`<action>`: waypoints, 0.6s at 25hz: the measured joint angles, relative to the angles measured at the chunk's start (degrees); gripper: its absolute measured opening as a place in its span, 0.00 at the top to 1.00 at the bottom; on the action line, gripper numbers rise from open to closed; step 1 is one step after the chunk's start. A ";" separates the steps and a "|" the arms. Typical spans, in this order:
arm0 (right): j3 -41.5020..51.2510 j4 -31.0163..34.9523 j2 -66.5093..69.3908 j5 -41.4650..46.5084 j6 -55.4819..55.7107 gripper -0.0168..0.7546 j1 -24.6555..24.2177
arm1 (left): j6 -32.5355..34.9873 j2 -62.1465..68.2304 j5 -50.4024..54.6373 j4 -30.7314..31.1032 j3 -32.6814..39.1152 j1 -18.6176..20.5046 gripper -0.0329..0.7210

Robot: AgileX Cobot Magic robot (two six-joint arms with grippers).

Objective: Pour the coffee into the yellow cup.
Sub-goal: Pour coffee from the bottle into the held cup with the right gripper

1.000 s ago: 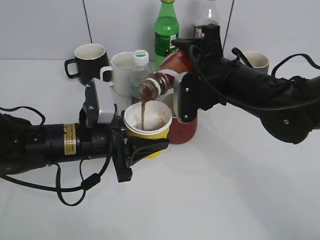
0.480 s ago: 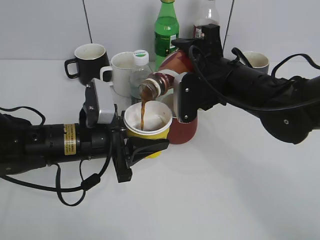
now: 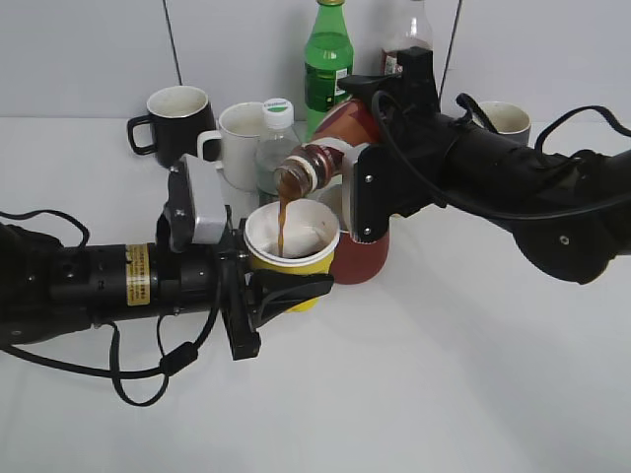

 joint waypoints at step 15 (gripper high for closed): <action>0.00 0.05 0.00 -1.11 -0.29 0.32 0.00 | 0.00 0.00 0.05 0.00 0.00 0.00 0.52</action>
